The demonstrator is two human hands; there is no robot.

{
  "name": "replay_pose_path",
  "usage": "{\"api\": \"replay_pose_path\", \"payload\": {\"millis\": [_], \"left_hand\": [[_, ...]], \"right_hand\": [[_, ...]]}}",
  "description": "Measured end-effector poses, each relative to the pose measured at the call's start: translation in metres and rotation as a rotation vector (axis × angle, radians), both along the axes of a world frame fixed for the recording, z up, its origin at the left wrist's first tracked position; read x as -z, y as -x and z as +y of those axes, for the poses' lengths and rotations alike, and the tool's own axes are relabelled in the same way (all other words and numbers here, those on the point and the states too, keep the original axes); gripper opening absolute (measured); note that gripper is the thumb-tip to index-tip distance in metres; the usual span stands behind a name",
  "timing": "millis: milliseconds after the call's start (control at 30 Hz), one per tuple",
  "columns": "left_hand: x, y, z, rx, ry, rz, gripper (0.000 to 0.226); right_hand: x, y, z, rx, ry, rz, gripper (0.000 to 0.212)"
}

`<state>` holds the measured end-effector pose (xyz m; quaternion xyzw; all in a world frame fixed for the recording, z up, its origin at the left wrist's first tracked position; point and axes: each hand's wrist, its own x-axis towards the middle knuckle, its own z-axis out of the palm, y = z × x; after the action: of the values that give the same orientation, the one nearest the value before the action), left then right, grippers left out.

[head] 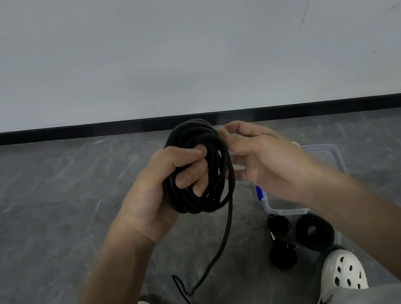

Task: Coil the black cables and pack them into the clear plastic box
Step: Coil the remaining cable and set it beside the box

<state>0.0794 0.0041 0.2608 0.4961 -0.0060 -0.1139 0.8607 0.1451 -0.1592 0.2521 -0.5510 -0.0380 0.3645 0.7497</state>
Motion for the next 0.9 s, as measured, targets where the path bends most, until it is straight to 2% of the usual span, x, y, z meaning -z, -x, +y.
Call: {"api": "replay_pose_path", "payload": {"millis": [133,233,333,433,567,667,900], "left_hand": [[-0.003,0.001,0.0,-0.028,0.097,0.004,0.04],[-0.006,0.0,0.002,-0.065,0.173,0.017,0.054],[-0.002,-0.001,0.003,-0.09,0.162,0.034,0.042],[-0.005,-0.002,0.001,-0.089,0.2,0.031,0.053],[-0.004,-0.002,0.0,-0.147,0.128,0.031,0.026],[-0.004,-0.002,-0.001,-0.205,0.153,0.047,0.025],[-0.004,-0.004,0.004,-0.43,0.245,0.079,0.01]], "right_hand": [[0.002,0.001,0.002,-0.053,-0.091,0.154,0.037],[0.007,0.002,0.005,-0.065,-0.116,0.19,0.04],[0.008,0.003,0.007,-0.047,-0.106,0.214,0.043],[0.008,0.005,0.008,-0.005,-0.141,0.306,0.051],[0.01,0.007,0.009,0.019,-0.165,0.37,0.048],[0.012,0.01,0.009,0.021,-0.136,0.363,0.038],[0.011,0.024,0.019,-0.106,-0.189,0.388,0.033]]}}
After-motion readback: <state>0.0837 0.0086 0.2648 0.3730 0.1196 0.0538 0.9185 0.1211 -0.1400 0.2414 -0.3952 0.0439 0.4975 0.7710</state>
